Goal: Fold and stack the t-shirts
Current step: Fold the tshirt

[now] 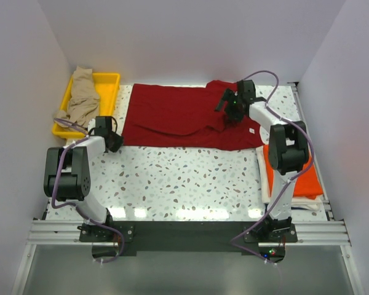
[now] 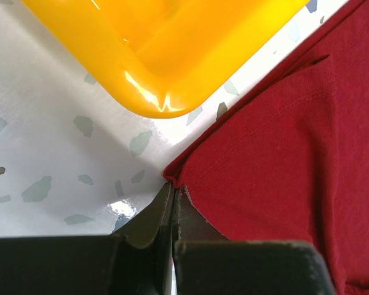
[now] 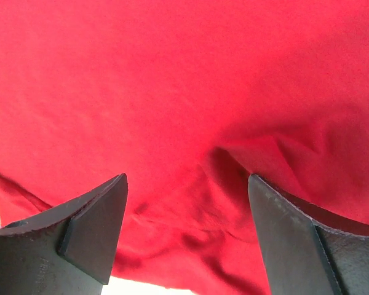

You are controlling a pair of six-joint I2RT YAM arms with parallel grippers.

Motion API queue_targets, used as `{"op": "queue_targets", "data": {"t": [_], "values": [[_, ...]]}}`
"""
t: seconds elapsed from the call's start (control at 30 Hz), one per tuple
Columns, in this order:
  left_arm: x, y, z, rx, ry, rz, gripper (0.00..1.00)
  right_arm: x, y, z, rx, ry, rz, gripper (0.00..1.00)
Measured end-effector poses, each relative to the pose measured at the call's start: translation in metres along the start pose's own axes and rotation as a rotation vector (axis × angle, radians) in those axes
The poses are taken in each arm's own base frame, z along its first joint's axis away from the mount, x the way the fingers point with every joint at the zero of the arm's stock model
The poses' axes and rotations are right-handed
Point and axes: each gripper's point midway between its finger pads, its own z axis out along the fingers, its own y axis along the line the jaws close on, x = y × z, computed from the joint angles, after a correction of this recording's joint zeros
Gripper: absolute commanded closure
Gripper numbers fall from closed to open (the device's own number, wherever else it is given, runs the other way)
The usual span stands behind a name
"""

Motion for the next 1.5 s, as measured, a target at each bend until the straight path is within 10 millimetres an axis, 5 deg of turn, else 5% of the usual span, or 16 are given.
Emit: {"op": "queue_targets", "data": {"t": [0.1,0.27,0.4,0.53,0.77,1.03,1.3,1.5], "values": [[0.000,0.001,0.000,-0.003,0.001,0.001,1.00,0.014,-0.018,-0.021,0.063,0.003,0.003,0.20],[-0.003,0.003,0.000,-0.003,0.004,-0.004,1.00,0.036,-0.053,-0.083,0.131,-0.029,0.043,0.21],[-0.003,0.003,0.000,0.000,0.005,-0.007,1.00,0.056,-0.101,-0.113,0.189,-0.048,0.131,0.22],[-0.003,0.003,0.000,0.002,0.008,-0.009,1.00,0.090,-0.136,-0.117,0.251,-0.007,0.185,0.21],[-0.003,0.003,0.000,0.004,0.010,-0.009,1.00,0.136,-0.150,-0.127,0.248,0.005,0.202,0.18],[-0.002,0.003,0.000,0.004,0.014,-0.009,1.00,0.135,-0.163,-0.130,0.267,-0.030,0.214,0.18],[-0.002,0.004,-0.001,0.005,0.013,-0.010,1.00,0.117,-0.198,-0.139,0.329,-0.080,0.278,0.18],[-0.002,0.004,-0.001,0.004,0.013,-0.010,1.00,0.115,-0.194,-0.138,0.302,-0.070,0.283,0.19]]}}
